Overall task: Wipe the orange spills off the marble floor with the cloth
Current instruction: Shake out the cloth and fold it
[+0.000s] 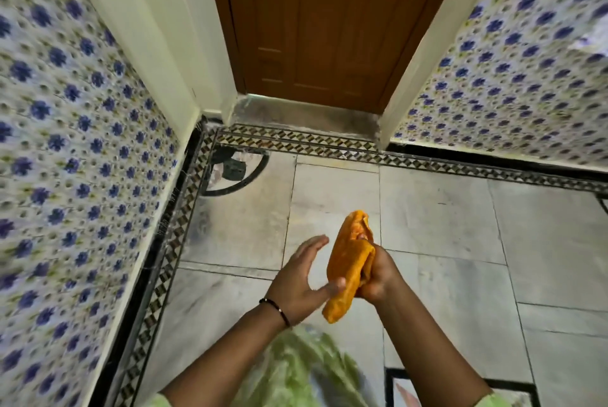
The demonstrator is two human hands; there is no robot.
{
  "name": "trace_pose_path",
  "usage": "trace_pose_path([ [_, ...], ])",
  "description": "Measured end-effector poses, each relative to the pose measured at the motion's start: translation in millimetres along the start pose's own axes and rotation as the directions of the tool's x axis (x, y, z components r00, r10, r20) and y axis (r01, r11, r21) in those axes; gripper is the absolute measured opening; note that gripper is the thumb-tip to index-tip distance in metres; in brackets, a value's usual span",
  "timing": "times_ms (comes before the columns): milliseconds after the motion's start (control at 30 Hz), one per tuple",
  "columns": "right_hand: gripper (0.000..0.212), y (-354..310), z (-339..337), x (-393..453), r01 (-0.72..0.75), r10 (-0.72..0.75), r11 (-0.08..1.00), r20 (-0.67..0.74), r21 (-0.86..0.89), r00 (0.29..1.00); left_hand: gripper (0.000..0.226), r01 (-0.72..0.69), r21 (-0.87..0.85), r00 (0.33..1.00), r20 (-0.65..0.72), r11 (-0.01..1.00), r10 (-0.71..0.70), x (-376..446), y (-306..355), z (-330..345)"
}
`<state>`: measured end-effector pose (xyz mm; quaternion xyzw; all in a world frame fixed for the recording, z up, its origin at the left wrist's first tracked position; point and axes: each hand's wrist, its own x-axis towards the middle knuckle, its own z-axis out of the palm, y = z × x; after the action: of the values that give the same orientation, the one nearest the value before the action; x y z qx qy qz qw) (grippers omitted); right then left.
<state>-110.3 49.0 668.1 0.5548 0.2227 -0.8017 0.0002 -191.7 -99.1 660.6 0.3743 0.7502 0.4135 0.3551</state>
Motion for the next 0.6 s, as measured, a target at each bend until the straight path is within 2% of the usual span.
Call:
trace_pose_path([
  [67,0.034,12.5,-10.3,-17.8,-0.008,0.005,0.999,0.062,0.04,0.998,0.1,-0.043,0.097,0.997,0.065,0.994,0.037,-19.7,10.7,15.4],
  [133,0.031,24.4,-19.5,-38.3,-0.017,0.011,0.998,0.102,0.058,0.995,0.105,-0.06,0.165,0.995,0.092,0.984,0.046,-40.2,20.6,31.7],
  [300,0.041,63.4,-68.2,-99.4,0.011,-0.01,1.0,0.109,-0.01,0.994,0.09,-0.087,0.171,0.996,0.026,0.981,0.083,-112.8,51.2,79.8],
  [367,0.051,75.9,-87.2,-128.8,0.001,0.008,0.996,0.099,-0.092,0.995,0.078,-0.109,0.153,0.994,-0.002,0.982,0.111,-142.9,66.6,95.5],
  [467,0.063,90.6,-106.1,-175.3,-0.029,0.052,0.967,0.083,-0.254,0.995,0.041,-0.116,0.08,0.991,-0.058,0.99,0.12,-180.5,87.9,110.4],
  [533,0.057,99.3,-117.0,-204.1,0.031,-0.002,0.931,0.08,-0.364,0.997,0.024,-0.097,0.007,0.988,-0.12,0.995,0.097,-199.6,100.3,115.1],
  [600,0.055,107.7,-125.0,-226.7,0.135,-0.081,0.872,0.134,-0.471,0.988,0.011,-0.087,-0.083,0.98,-0.186,0.993,0.07,-211.9,109.6,117.0],
])
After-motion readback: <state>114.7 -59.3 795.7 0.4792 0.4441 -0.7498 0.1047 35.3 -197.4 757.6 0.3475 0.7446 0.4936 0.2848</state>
